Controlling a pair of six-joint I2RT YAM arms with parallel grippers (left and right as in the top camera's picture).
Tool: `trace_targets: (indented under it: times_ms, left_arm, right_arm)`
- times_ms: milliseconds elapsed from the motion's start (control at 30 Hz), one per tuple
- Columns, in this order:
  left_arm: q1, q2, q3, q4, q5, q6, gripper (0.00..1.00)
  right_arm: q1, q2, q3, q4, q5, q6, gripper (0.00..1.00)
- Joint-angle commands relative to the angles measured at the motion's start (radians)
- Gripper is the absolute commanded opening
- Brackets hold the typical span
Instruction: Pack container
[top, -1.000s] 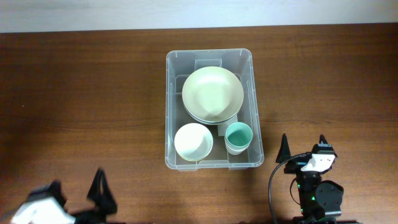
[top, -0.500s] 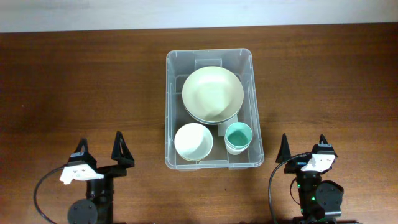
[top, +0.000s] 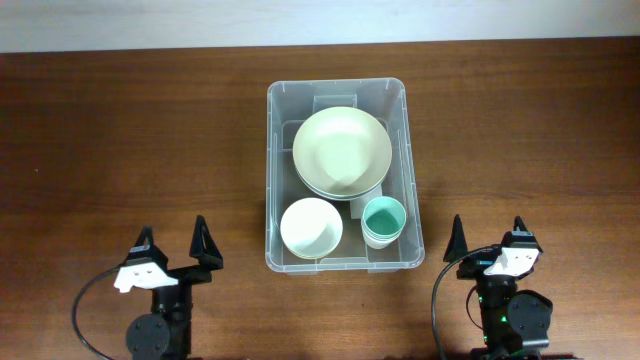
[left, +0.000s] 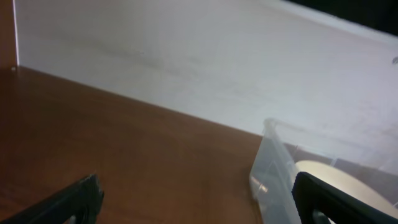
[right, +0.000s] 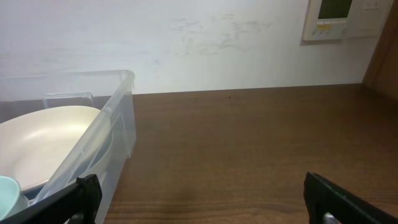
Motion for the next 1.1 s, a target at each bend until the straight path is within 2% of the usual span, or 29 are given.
trace_targets:
  times_ms: [0,200,400,1067]
  left_arm:
    - [0.0,-0.011,-0.012,-0.005,0.0,0.063,1.0]
    - [0.0,-0.011,-0.012,-0.021,-0.005,0.179,1.0]
    - [0.0,-0.011,-0.012,-0.11,-0.019,0.179,1.0]
    - [0.0,-0.01,-0.012,-0.11,-0.018,0.178,1.0]
  right_arm:
    - [0.006,-0.008,-0.005,-0.007,0.012,-0.006,0.99]
    - [0.006,-0.008,-0.005,-0.007,0.012,-0.006,0.99]
    - [0.006,-0.008,-0.005,-0.008,0.012,-0.006,0.99]
    - [0.006,-0.008,-0.005,-0.008,0.012,-0.006,0.99]
